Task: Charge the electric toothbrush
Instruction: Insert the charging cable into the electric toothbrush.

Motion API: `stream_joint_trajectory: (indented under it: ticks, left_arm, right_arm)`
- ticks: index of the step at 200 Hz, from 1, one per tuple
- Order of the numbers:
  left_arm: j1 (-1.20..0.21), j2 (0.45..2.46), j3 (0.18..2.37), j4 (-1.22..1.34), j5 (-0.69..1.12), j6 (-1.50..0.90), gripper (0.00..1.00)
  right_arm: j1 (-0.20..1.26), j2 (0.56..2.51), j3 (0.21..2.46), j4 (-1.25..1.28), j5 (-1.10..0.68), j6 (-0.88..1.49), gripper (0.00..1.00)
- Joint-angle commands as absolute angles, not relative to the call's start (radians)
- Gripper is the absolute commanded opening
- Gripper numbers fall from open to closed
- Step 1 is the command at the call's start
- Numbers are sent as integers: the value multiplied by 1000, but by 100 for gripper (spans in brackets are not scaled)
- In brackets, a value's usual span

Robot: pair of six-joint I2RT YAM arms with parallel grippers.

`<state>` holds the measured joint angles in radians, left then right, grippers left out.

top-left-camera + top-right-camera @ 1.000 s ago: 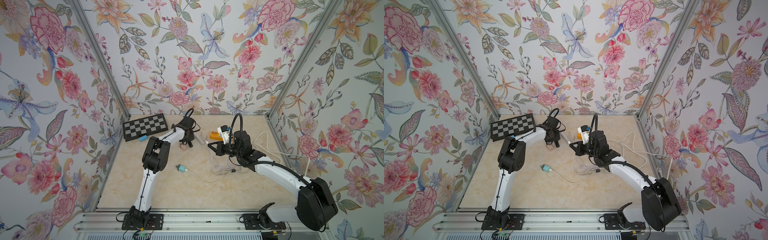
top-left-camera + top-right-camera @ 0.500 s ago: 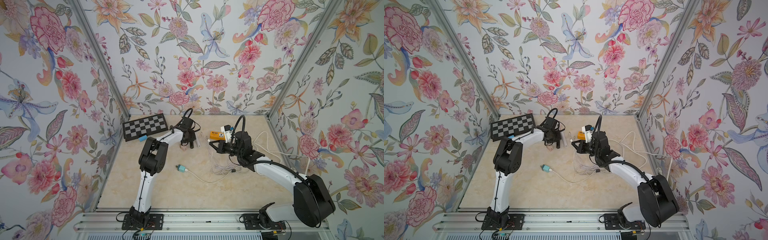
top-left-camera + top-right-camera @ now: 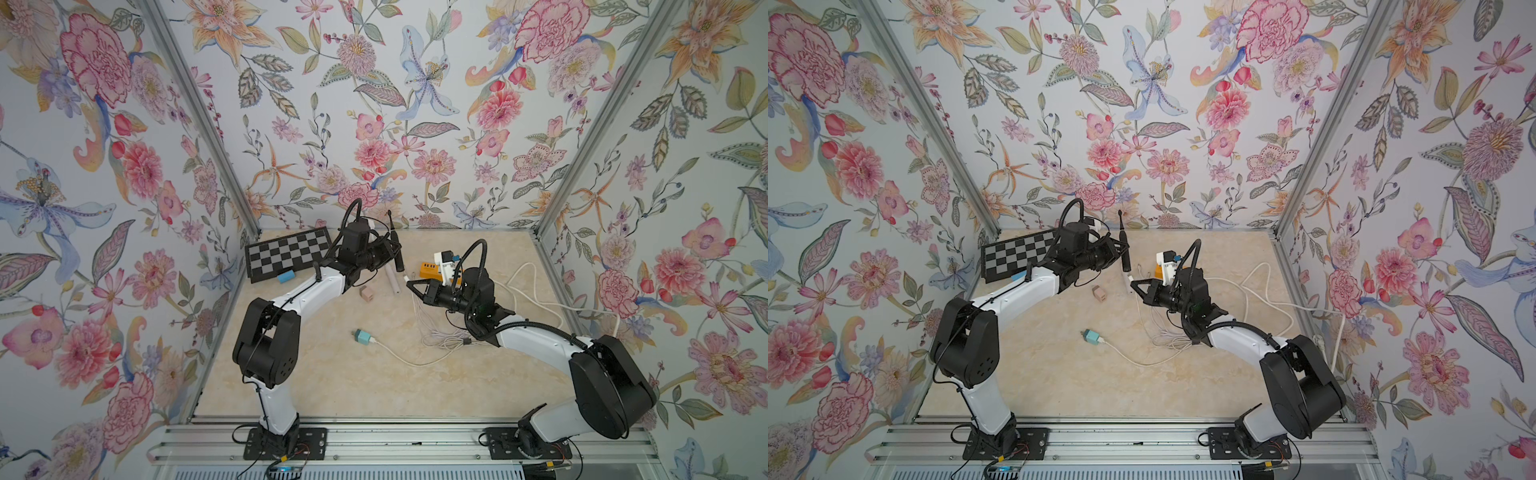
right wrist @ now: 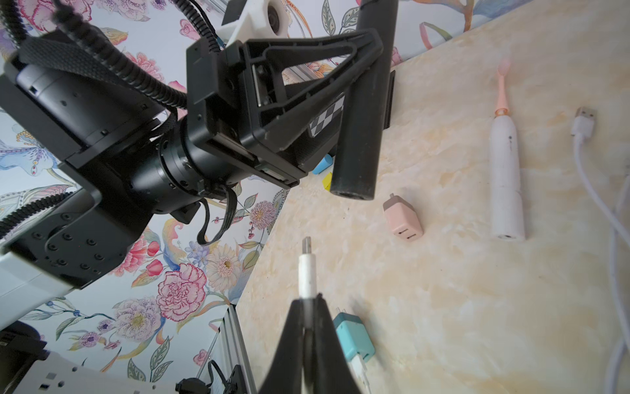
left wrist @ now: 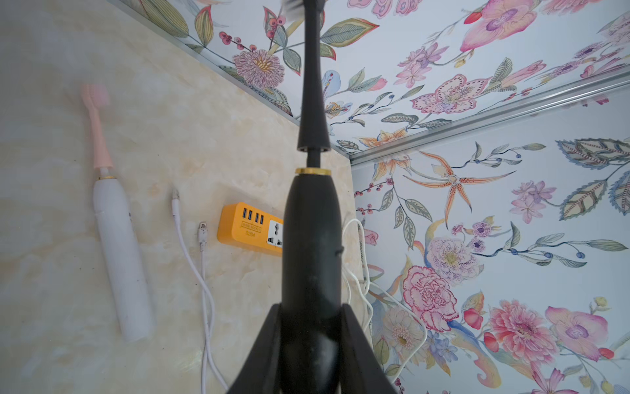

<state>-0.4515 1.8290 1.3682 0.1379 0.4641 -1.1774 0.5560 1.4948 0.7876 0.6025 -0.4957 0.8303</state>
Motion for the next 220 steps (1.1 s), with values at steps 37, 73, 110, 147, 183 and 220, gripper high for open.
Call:
stream_joint_trajectory:
  ticks: [37, 73, 110, 147, 183, 220]
  left_arm:
    - [-444, 1810, 1284, 322, 512, -1329, 0]
    - [-443, 1819, 1285, 327, 509, -1335, 0]
    - [-443, 1814, 1277, 331, 506, -1335, 0]
    - [-443, 1810, 1267, 329, 505, -1332, 0]
    - [-444, 1821, 1265, 331, 515, -1334, 0]
    - [-446, 1824, 1269, 320, 509, -1325, 0]
  right_arm:
    - [571, 1562, 771, 756, -456, 906, 0]
    - [582, 1589, 773, 754, -453, 891, 0]
    - [578, 1583, 751, 749, -415, 872, 0]
    - [572, 1577, 779, 701, -383, 826, 0]
    - [571, 1581, 799, 689, -367, 789, 0]
    - [571, 1591, 816, 697, -371, 781, 1]
